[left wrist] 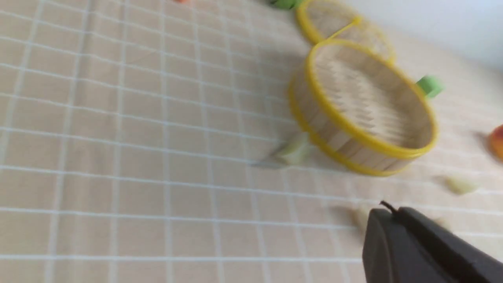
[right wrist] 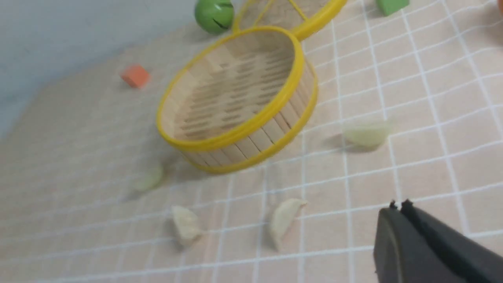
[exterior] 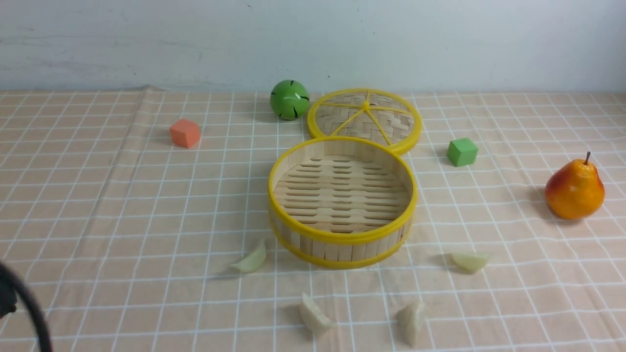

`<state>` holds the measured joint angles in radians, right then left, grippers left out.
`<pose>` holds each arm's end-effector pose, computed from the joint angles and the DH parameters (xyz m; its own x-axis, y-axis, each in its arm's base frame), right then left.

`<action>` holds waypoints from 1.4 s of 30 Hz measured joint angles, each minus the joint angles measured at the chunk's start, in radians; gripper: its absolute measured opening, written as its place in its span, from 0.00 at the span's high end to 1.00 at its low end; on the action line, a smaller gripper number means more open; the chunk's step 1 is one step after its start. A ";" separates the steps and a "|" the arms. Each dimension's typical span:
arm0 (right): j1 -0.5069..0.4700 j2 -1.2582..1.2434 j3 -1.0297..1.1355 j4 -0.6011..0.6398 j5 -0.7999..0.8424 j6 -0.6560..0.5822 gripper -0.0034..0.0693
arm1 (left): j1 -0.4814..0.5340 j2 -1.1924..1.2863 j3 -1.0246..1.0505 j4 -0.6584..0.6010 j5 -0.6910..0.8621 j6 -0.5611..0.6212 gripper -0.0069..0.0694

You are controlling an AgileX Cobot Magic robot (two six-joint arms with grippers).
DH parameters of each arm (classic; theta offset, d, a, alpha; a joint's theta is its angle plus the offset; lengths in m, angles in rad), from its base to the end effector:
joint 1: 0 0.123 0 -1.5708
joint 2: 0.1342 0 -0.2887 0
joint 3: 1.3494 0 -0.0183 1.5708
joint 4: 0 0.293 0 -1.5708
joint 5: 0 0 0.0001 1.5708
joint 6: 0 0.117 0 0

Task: Put the dumplings into the steamer on the table with the brown tablecloth.
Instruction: 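Reach for and grasp a dumpling on the table with the left gripper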

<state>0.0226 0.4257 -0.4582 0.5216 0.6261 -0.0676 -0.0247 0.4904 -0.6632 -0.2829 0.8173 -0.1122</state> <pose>0.1445 0.0375 0.2817 -0.5004 0.3330 -0.7992 -0.1131 0.8900 0.4417 0.1420 -0.0274 0.3261 -0.5477 -0.2839 -0.7870 0.0343 0.9323 -0.3601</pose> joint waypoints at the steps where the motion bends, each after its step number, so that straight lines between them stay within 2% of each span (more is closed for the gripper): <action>1: 0.000 0.064 -0.055 -0.031 0.049 -0.038 0.98 | 0.000 0.036 -0.025 0.030 0.027 0.002 0.93; 4: 0.004 0.252 -0.199 -0.084 0.225 -0.145 0.98 | -0.017 0.160 -0.105 0.114 0.112 0.005 0.93; 6: 0.026 0.334 -0.254 -0.098 0.312 -0.169 0.98 | -0.044 0.219 -0.139 0.136 0.157 0.014 0.93; 9: 0.136 0.480 -0.330 -0.115 0.395 -0.213 0.98 | -0.106 0.353 -0.214 0.152 0.237 0.058 0.93; 13: 0.351 0.628 -0.390 -0.170 0.438 -0.236 0.97 | -0.232 0.560 -0.331 0.180 0.297 0.126 0.93; 15: 0.418 0.668 -0.408 -0.190 0.444 -0.237 0.97 | -0.283 0.640 -0.383 0.199 0.299 0.134 0.92; 18: 0.501 0.715 -0.445 -0.203 0.446 -0.238 0.97 | -0.367 0.800 -0.491 0.255 0.299 0.134 0.86; 20: 0.518 0.725 -0.466 -0.199 0.443 -0.239 0.97 | -0.402 0.881 -0.544 0.277 0.298 0.134 0.79; 22: 0.521 0.728 -0.490 -0.191 0.435 -0.239 0.97 | -0.435 0.982 -0.608 0.292 0.296 0.134 0.66; 23: 0.522 0.728 -0.492 -0.191 0.435 -0.239 0.97 | -0.438 0.992 -0.614 0.292 0.295 0.134 0.65; 24: 0.522 0.728 -0.507 -0.190 0.433 -0.239 0.97 | -0.454 1.083 -0.669 0.296 0.294 0.138 0.54; 26: 0.522 0.729 -0.517 -0.190 0.432 -0.239 0.97 | -0.466 1.143 -0.704 0.297 0.289 0.139 0.45; 28: 0.522 0.729 -0.523 -0.183 0.432 -0.239 0.97 | -0.480 1.267 -0.777 0.307 0.279 0.141 0.32; 29: 0.522 0.729 -0.523 -0.182 0.432 -0.239 0.97 | -0.480 1.276 -0.782 0.308 0.279 0.141 0.32; 30: 0.522 0.729 -0.523 -0.178 0.433 -0.239 0.97 | -0.482 1.337 -0.818 0.310 0.270 0.141 0.27; 36: 0.522 0.729 -0.524 -0.166 0.435 -0.239 0.96 | -0.482 1.513 -0.910 0.344 0.257 0.140 0.23; 42: 0.522 0.729 -0.524 -0.166 0.435 -0.239 0.95 | -0.482 1.615 -0.933 0.359 0.227 0.140 0.32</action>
<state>0.5446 1.1544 -0.9822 0.3560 1.0608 -0.3064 -0.5071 2.1052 -1.5962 0.0756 1.0438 0.0283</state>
